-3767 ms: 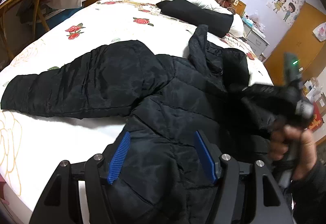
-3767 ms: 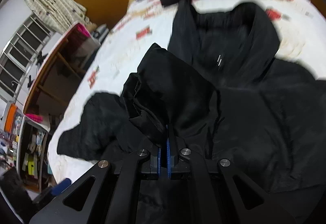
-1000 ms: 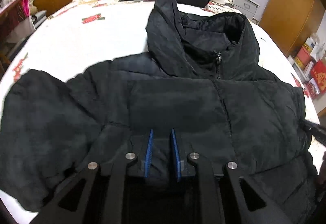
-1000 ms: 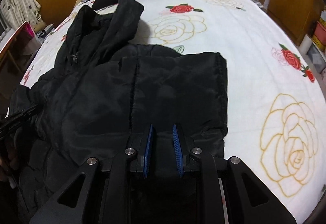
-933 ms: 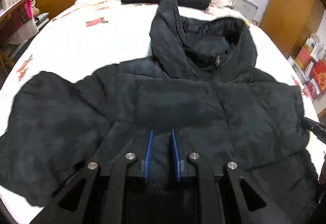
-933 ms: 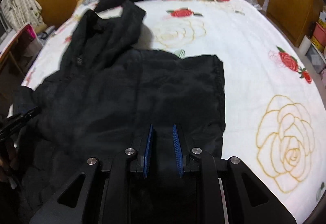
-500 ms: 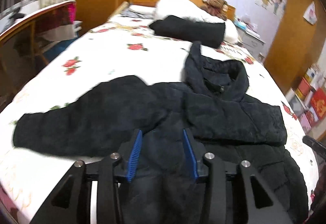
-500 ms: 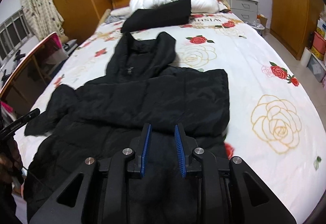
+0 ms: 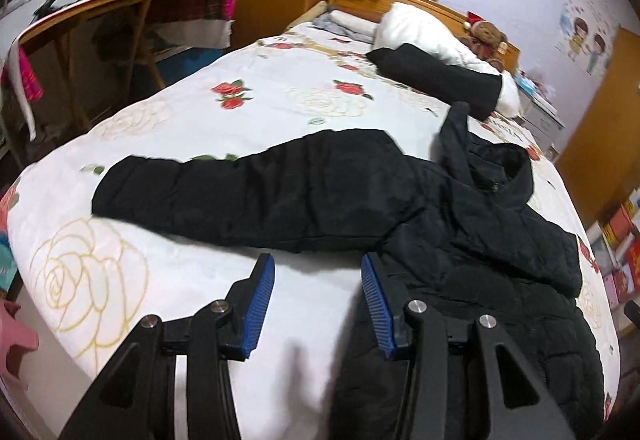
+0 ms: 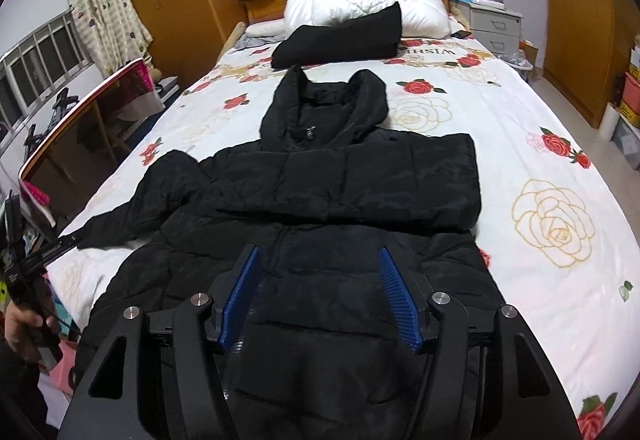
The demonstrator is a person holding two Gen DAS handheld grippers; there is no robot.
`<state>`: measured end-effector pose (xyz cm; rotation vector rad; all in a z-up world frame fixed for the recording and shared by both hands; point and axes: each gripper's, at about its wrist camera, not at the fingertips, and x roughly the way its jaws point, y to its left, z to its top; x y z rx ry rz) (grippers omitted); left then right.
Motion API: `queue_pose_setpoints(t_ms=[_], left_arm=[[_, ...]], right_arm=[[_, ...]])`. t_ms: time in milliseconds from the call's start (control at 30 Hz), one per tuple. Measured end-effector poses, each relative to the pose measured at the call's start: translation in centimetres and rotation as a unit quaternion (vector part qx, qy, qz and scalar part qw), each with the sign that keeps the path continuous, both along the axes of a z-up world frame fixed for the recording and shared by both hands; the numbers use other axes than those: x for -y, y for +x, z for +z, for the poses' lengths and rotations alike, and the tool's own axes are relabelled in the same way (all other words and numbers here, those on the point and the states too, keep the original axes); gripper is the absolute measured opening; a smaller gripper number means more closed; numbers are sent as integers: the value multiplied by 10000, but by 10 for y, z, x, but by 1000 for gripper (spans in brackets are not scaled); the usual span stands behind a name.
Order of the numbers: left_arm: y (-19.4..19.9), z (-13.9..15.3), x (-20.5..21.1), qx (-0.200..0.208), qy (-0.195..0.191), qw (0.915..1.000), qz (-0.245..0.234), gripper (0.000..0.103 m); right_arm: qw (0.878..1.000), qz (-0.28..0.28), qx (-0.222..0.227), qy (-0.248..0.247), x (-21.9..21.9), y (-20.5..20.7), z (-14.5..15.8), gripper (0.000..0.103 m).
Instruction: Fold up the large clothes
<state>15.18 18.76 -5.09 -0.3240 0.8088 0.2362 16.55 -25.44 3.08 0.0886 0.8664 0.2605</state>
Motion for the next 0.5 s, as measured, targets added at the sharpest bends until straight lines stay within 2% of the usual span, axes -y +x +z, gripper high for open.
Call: queue_pose_setpoints(t_ms=[300, 500], left_arm=[[1, -32, -64, -197, -257, 9969, 720, 47], [8, -68, -124, -316, -672, 9872, 1409, 52]], right_arm=[[9995, 143, -208, -188, -27, 3, -17, 61], [9988, 150, -349, -301, -38, 17, -31, 61]])
